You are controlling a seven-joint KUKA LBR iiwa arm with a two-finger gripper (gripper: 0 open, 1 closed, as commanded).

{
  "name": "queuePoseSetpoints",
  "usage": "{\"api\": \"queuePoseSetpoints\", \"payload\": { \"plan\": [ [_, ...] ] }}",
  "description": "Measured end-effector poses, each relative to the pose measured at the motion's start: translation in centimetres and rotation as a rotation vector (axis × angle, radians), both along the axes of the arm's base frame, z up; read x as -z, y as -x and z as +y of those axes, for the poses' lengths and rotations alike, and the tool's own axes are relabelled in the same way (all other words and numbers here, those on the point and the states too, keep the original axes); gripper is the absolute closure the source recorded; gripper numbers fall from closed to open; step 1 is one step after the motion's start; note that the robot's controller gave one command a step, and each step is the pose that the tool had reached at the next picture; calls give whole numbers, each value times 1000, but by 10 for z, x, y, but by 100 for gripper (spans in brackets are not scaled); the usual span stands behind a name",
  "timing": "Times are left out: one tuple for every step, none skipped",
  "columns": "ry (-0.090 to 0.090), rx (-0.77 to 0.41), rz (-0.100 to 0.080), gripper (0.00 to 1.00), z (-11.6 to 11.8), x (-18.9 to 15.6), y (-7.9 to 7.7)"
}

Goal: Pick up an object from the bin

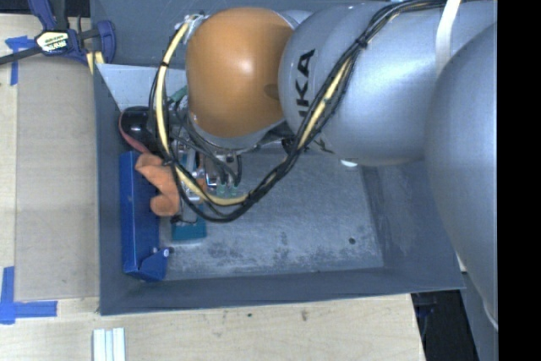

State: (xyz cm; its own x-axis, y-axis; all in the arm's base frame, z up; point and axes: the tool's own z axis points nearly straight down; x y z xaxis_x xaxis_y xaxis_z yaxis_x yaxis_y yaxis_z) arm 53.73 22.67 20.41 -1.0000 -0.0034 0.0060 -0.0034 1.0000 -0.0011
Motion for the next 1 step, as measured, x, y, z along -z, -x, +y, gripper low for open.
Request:
{"api": "queuePoseSetpoints", "payload": {
  "plan": [
    [-2, 4, -8, 0, -1, -5, -2]
  ]
}}
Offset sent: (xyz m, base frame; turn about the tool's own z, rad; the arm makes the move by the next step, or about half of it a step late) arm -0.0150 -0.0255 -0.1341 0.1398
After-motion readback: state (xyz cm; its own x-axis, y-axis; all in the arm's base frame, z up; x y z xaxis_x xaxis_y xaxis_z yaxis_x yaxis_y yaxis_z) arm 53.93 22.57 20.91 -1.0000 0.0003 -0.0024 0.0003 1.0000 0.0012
